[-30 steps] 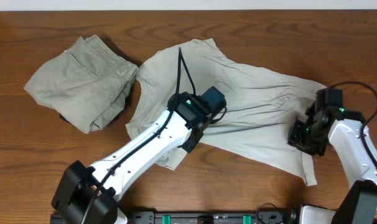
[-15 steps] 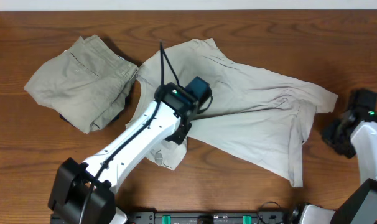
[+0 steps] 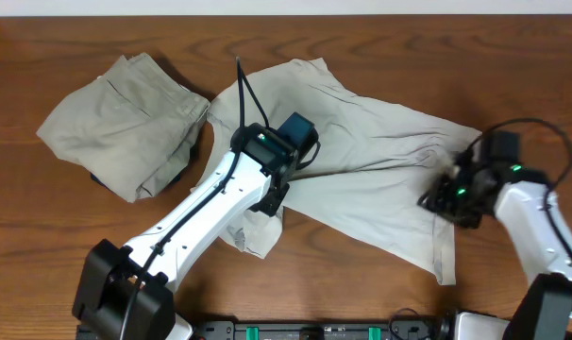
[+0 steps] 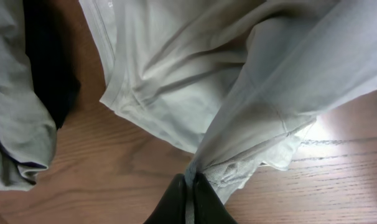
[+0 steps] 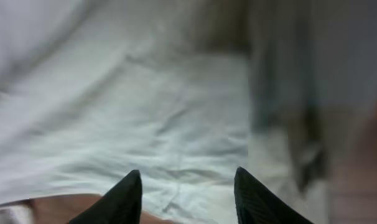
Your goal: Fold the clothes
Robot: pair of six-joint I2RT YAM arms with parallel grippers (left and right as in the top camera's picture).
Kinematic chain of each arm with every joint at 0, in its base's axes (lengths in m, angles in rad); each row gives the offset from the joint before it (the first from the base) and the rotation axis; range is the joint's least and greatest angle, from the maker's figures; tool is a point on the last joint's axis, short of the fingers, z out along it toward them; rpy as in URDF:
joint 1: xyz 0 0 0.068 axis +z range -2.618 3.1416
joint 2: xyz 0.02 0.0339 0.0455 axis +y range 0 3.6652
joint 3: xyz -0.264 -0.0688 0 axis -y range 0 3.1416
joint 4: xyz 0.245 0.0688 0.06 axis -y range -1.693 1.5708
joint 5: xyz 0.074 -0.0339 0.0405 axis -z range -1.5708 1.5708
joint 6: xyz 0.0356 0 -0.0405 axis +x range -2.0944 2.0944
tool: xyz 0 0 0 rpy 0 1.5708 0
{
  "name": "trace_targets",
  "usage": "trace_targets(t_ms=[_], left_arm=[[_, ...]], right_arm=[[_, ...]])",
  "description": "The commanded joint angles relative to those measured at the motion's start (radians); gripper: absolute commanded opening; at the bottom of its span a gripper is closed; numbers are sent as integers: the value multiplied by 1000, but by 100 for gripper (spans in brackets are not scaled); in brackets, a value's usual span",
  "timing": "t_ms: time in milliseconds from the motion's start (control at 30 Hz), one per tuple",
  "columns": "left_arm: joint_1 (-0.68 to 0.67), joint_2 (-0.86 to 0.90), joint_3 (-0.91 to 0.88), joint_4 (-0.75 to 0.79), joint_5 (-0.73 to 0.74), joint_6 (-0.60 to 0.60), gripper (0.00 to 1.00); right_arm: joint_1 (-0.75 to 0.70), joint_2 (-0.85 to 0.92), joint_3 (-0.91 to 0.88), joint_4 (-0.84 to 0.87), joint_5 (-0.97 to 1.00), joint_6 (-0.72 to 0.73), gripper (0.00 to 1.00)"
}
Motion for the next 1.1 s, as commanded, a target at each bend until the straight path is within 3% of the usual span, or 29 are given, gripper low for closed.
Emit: trace_targets(t_ms=[0,167,333,600,700,867,1067], left_arm=[[3,-5,9,-4,-16,-12,6],[3,-5,9,-5,-16,-12,6],[3,-5,9,-5,-16,-12,6],[16,-5,9,-7,-16,-13,6],[21,-5,9,-7,-16,-12,6],[21,-5,9,-6,-16,-12,6],[21,-5,9,4,-16,-12,6]], right_arm=[[32,0,-117,52,193,161,40],[-43,0,-177,49,391,263,38],[-208,0,-119,21,441,276,35],[-338,0,72,-66,384,163,40],[-338,0,106,-121,316,154,41],[-316,-2,108,-240,69,-6,46],[-230,-10,90,-316,-5,-81,49]])
